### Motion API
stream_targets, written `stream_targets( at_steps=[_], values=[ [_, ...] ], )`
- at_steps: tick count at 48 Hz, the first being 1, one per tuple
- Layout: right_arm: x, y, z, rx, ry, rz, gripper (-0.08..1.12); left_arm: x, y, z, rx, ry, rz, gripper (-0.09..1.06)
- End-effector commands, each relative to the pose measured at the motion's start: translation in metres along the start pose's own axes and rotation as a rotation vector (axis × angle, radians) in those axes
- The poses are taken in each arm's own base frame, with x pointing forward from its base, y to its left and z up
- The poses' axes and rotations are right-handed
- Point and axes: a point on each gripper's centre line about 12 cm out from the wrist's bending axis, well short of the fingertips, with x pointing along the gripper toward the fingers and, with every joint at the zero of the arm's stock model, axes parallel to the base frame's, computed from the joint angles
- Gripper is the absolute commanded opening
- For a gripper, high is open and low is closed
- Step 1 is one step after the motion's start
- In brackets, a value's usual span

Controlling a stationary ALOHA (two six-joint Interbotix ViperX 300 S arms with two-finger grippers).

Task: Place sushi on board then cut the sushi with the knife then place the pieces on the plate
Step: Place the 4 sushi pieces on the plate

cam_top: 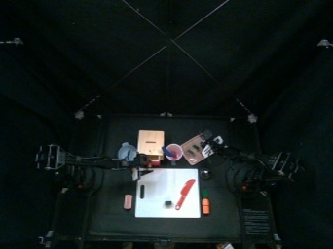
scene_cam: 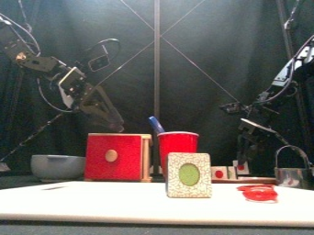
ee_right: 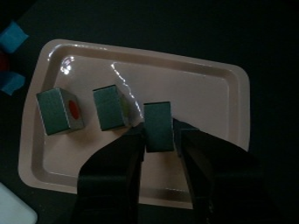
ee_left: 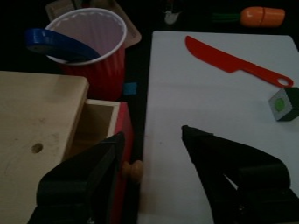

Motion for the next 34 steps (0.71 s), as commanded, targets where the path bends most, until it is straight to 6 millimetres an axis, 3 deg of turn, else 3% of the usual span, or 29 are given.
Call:
stream_targets(
  at_steps=[1,11,18,23,29,34],
  values=[
    [-0.003,0.003,0.008,0.002,-0.028,0.013,0.77,0.000,0.002,0.006,0.001,-0.020,0.004,0.90],
    [-0.011,0.002,0.013,0.012,-0.052,0.003,0.79,0.000,0.002,0.006,-0.003,-0.020,0.005,0.90],
    [-0.043,0.015,0.026,-0.013,-0.148,0.031,0.79,0.000,0.001,0.006,0.000,-0.020,0.003,0.90],
    [-0.072,0.046,0.033,-0.062,-0.245,0.152,0.80,0.000,0.001,0.008,-0.003,-0.024,0.004,0.90],
    [-0.107,0.111,0.029,-0.165,-0.342,0.466,0.80,0.001,0.002,0.008,-0.002,-0.026,0.006,0.90],
    [-0.120,0.157,0.021,-0.171,-0.330,0.686,0.80,0.000,0.005,0.008,-0.002,-0.026,0.013,0.90]
  ],
)
